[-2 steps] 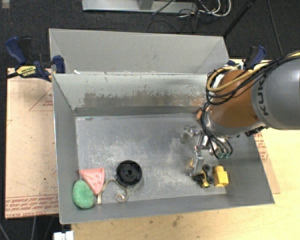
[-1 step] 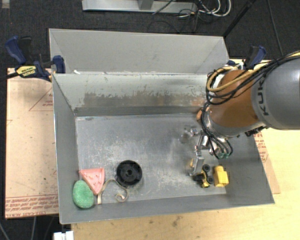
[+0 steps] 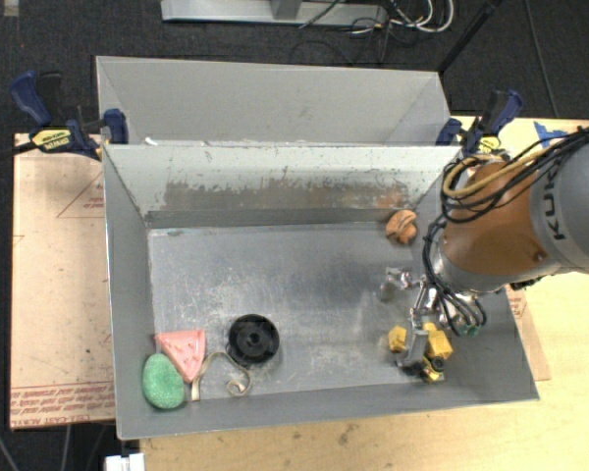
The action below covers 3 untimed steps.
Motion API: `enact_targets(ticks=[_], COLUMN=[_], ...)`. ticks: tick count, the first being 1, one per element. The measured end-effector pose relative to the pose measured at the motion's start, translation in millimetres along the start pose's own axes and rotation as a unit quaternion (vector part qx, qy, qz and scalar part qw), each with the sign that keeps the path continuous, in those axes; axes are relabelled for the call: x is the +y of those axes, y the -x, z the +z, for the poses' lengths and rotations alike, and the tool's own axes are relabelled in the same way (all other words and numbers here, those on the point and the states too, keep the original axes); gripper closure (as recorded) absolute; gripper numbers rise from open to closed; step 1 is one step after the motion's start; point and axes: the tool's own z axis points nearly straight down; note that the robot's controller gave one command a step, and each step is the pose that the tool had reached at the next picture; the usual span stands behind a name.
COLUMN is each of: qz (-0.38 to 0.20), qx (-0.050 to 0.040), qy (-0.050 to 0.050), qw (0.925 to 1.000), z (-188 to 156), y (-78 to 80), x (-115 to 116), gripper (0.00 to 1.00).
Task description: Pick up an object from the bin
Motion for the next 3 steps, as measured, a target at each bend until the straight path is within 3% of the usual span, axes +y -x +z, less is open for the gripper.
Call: enact_targets(ticks=[1,2,3], qz=[0.017,-0.023,-0.023], qx=[0.0014,0.0003,0.0003], qy=[0.0,0.001,0.001], qw=[0.9998,0.9997,0.9997], z=[0,-2,-2], y=[-21.4,-40.4,-40.4], x=[-13,-45,-45], gripper=[0.0,1.0,1.0])
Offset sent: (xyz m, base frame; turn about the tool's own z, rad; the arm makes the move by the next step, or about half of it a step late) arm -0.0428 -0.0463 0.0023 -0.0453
